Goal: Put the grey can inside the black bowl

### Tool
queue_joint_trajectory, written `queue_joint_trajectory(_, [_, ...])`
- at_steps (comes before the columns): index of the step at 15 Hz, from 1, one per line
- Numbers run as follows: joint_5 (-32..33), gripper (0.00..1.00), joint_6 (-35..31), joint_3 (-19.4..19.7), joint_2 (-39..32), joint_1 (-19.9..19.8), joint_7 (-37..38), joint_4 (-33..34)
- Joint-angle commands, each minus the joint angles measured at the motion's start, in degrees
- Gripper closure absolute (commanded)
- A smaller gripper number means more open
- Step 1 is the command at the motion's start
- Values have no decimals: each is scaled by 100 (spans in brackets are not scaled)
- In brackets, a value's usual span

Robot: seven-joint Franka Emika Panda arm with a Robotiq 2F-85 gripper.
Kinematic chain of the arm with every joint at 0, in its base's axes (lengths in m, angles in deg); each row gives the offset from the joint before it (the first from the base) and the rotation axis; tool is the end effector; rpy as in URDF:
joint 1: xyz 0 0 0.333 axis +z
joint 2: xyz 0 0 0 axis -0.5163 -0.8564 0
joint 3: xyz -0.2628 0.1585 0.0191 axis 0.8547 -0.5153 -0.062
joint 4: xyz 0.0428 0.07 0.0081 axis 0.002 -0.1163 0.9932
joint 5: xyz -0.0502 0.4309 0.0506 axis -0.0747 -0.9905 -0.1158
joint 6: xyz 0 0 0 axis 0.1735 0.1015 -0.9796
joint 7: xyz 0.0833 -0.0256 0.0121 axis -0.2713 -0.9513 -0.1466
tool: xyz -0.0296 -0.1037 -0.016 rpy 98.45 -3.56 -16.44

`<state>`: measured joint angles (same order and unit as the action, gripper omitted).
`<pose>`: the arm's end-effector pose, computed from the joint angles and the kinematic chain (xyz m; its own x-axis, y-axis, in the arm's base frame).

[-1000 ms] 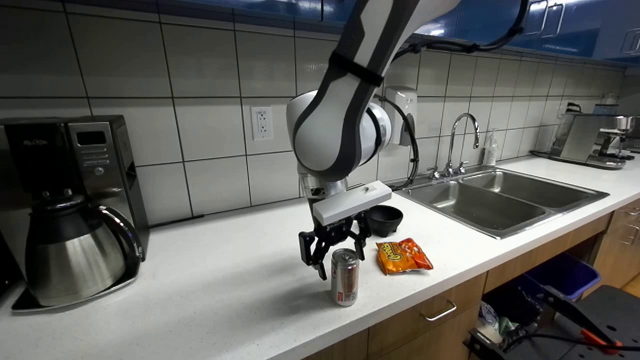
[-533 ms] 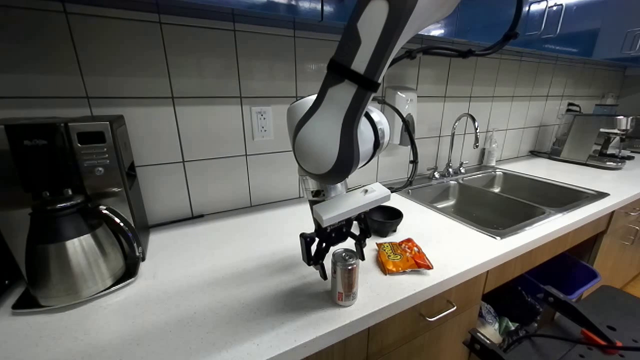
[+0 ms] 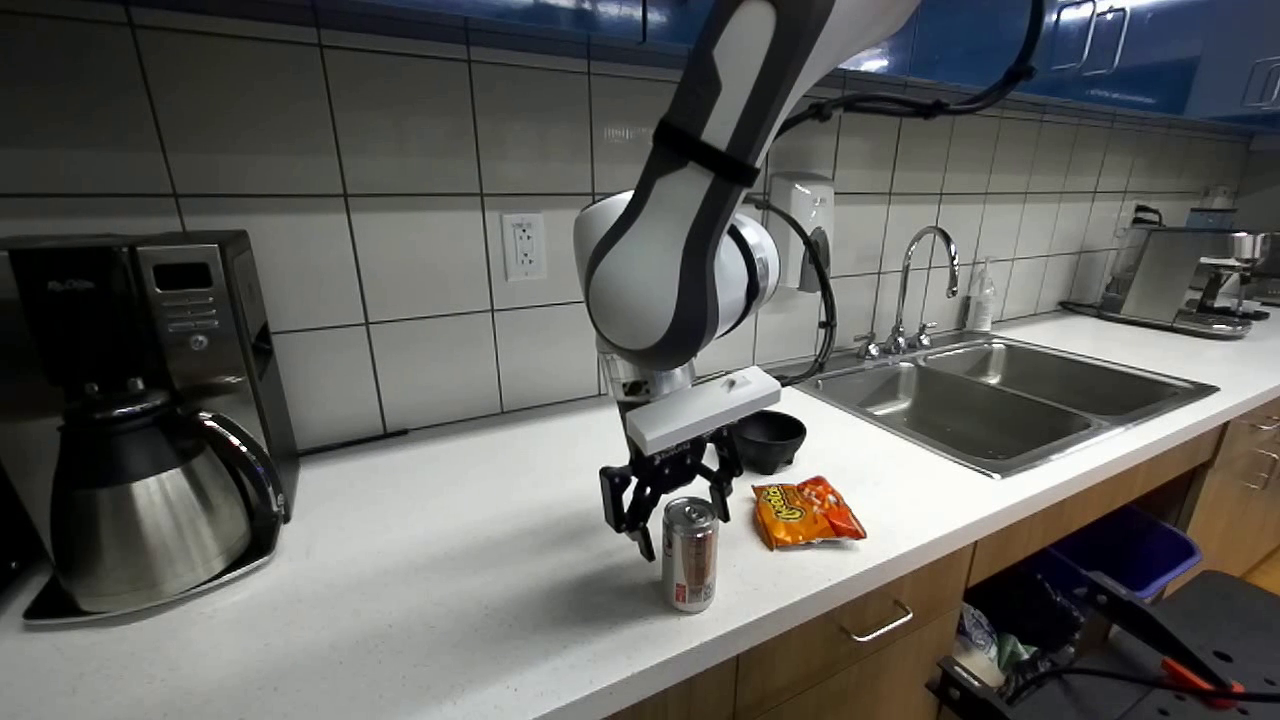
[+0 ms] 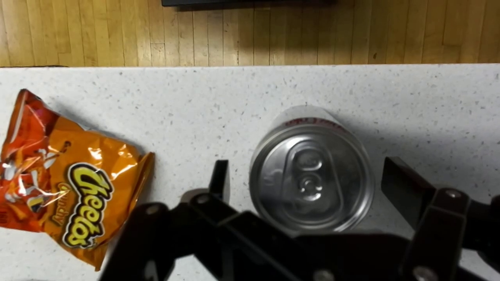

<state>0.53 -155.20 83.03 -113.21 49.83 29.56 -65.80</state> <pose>0.4950 0.1833 0.0891 0.9848 0.0574 -0.1639 0.0825 -0.9852 0.1503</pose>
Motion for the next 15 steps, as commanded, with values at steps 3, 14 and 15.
queue_joint_trajectory(3, [-10,0,7,7,-6,6,-10,5])
queue_joint_trajectory(14, [116,0,-336,31,11,74,-82,-185])
queue_joint_trajectory(15, [110,25,-378,43,7,80,-62,-197])
